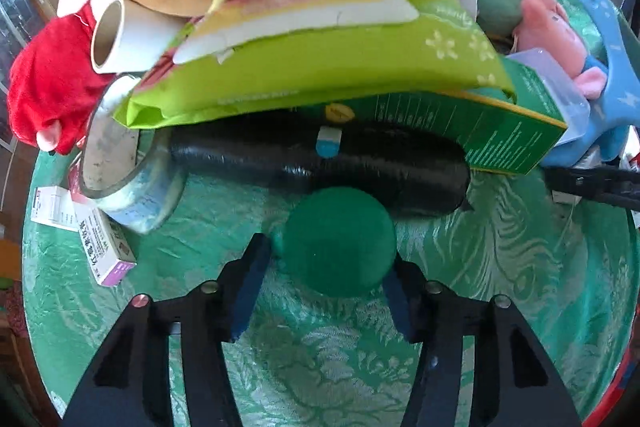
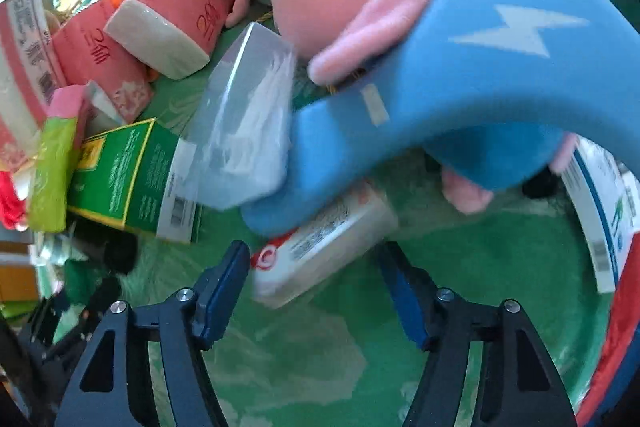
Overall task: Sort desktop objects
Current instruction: 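Grasp the green round lid with the left tool while the right grasps a small white box, then carry the green lid and small white box into the blue bin and release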
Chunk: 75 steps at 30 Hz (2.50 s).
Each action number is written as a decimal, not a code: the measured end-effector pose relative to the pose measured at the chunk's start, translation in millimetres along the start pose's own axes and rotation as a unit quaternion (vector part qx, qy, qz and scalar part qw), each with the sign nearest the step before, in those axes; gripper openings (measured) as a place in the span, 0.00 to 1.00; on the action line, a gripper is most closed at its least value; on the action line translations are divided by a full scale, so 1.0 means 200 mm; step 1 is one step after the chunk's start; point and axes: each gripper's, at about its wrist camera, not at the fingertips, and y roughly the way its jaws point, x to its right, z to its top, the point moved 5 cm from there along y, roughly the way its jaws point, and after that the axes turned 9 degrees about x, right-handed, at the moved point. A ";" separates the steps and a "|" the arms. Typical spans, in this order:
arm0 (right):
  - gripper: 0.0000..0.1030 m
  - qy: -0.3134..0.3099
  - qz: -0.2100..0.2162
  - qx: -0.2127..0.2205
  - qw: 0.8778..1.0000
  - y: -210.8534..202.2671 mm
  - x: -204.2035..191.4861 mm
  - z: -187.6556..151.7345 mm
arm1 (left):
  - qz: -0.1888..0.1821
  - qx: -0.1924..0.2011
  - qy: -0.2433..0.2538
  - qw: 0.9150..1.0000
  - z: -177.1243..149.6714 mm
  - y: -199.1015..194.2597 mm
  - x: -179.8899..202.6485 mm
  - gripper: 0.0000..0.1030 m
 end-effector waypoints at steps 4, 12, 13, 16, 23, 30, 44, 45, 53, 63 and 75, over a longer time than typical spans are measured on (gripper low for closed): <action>0.54 -0.036 -0.031 -0.003 0.999 0.02 -0.04 0.00 | -0.009 0.001 -0.007 1.000 0.02 -0.01 0.00 0.39; 0.17 -0.048 -0.012 -0.012 0.999 -0.13 0.05 -0.14 | -0.043 0.034 -0.021 0.998 -0.05 -0.21 -0.02 0.39; 0.17 -0.046 -0.005 -0.011 0.999 -0.15 0.06 -0.17 | -0.047 0.038 -0.024 0.998 -0.07 -0.24 -0.02 0.39; 0.16 -0.049 0.012 -0.008 0.999 -0.23 0.09 -0.28 | -0.049 0.046 -0.029 0.997 -0.13 -0.32 -0.04 0.39; 0.17 -0.053 0.019 0.001 0.998 -0.37 0.15 -0.46 | -0.047 0.049 -0.025 0.997 -0.27 -0.46 -0.04 0.39; 0.16 -0.088 0.031 0.059 0.994 -0.68 0.14 -0.53 | -0.043 0.089 0.007 0.995 -0.27 -0.69 0.07 0.39; 0.16 -0.081 0.060 0.123 0.987 -1.14 0.24 -0.59 | -0.077 0.156 0.075 0.982 -0.29 -1.15 0.47 0.39; 0.16 -0.078 0.060 0.132 0.986 -1.19 0.25 -0.59 | -0.080 0.165 0.087 0.979 -0.29 -1.19 0.52 0.39; 0.16 -0.037 0.052 0.205 0.977 -1.63 0.50 -0.55 | -0.132 0.220 0.140 0.956 -0.23 -1.50 0.97 0.39; 0.16 0.051 -0.008 0.341 0.939 -2.43 1.19 -0.61 | -0.249 0.298 0.222 0.894 -0.17 -2.10 1.88 0.39; 0.16 0.134 -0.115 0.306 0.936 -2.60 1.95 -0.94 | -0.328 0.285 0.332 0.837 -0.51 -2.44 2.75 0.39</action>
